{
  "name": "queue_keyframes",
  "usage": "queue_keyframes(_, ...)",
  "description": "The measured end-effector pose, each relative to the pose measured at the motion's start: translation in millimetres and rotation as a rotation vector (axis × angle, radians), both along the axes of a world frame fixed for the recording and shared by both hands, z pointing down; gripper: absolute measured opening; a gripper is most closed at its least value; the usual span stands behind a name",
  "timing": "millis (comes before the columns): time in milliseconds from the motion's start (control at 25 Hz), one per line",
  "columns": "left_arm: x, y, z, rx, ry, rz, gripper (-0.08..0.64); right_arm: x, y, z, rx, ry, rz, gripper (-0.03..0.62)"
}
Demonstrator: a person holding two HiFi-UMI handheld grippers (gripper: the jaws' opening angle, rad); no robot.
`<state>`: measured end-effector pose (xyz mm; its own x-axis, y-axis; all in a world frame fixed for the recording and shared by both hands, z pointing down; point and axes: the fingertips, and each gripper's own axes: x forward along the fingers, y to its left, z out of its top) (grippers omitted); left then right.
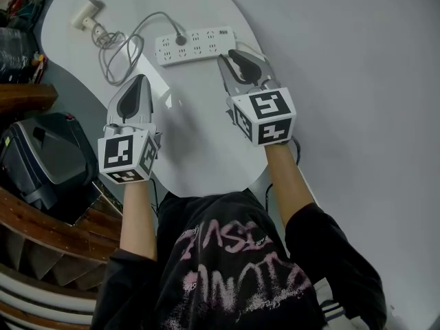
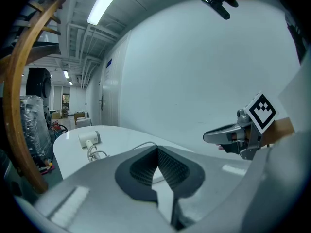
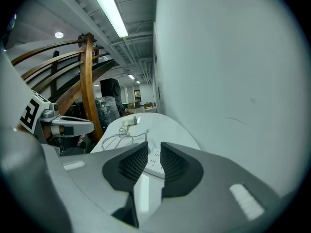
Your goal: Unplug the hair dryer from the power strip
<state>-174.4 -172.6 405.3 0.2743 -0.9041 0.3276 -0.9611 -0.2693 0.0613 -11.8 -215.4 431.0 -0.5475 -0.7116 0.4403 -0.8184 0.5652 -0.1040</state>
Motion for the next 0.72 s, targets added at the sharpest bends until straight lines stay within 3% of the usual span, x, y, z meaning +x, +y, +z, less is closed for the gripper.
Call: queue_keyframes(720,-17,-3,6,-0.017,-0.011,-0.036,0.002,-14,-35,37,-0.076,0.062,-0.056,0.117)
